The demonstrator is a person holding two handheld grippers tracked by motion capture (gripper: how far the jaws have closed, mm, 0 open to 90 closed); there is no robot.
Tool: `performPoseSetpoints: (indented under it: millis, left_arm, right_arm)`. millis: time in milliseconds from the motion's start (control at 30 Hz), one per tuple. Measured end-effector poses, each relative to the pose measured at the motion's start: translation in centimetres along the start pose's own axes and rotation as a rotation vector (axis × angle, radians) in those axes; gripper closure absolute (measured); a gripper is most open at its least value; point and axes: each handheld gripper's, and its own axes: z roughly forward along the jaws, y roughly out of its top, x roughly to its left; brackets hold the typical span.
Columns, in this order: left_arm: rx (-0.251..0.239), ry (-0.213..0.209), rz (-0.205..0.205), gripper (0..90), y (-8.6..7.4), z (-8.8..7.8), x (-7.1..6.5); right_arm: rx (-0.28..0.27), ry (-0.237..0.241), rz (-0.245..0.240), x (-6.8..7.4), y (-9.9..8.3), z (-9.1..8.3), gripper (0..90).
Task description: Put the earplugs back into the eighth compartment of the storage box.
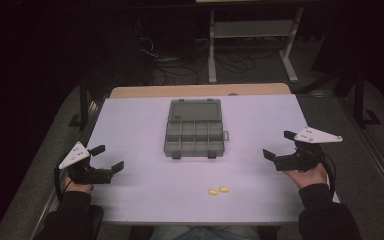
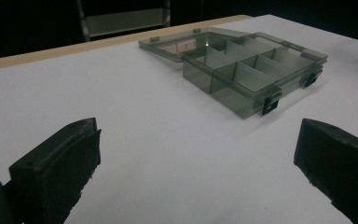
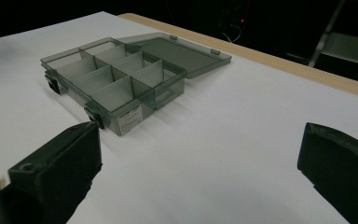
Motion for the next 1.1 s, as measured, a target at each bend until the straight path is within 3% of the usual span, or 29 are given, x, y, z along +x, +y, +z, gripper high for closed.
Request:
performPoseSetpoints:
  millis: [467,767,1100]
  left_arm:
    - [0.003,-0.014,-0.006,0.0,0.0,0.1,-0.1]
    - [0.006,-0.017,-0.008,0.0,-0.1,0.1,-0.1]
    - [0.009,-0.022,-0.008,0.0,-0.1,0.1,-0.1]
  right_arm:
    - [0.017,0.029,-0.042,0.6,0.9,0.8,0.6]
    - [0.028,0.063,-0.092,1.9,1.5,1.5,0.6]
    - [0.041,0.109,-0.114,3.0,1.8,2.1,0.6]
